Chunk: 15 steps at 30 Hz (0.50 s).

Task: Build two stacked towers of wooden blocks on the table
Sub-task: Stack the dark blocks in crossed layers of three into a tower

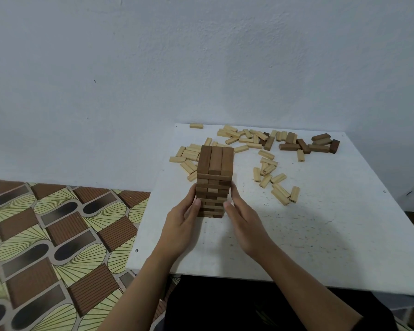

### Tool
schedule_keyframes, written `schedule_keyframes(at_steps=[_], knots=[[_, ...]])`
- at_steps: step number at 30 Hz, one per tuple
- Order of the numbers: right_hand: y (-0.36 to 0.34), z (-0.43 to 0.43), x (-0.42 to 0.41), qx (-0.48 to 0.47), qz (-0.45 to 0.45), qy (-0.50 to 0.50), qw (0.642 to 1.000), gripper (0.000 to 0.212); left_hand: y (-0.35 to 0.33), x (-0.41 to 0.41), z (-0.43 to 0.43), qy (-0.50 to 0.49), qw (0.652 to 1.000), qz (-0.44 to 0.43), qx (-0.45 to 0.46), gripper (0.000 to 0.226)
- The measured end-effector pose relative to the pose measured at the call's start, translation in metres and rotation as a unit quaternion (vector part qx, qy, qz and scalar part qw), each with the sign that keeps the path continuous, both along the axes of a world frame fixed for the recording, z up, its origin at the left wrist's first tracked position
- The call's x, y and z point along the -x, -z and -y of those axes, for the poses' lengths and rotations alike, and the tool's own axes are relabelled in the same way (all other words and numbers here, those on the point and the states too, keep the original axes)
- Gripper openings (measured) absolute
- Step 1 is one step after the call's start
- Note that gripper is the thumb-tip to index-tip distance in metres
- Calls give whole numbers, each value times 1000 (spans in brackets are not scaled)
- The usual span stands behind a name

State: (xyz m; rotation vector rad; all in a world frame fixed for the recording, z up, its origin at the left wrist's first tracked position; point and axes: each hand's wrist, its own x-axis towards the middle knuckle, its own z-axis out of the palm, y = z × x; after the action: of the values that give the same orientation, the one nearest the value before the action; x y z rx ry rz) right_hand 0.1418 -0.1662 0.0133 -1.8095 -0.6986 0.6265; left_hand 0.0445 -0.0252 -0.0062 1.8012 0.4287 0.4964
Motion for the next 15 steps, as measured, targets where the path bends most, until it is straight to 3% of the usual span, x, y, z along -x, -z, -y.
schedule_keyframes(at_steps=[3,15], knots=[[1,-2,4,-4,15,-10,1000,48,2,0,1,-7,1000,8,-24,43],[7,-8,8,9,24,-12,1000,60,9,-3,1,-28,998,5,-60,41]])
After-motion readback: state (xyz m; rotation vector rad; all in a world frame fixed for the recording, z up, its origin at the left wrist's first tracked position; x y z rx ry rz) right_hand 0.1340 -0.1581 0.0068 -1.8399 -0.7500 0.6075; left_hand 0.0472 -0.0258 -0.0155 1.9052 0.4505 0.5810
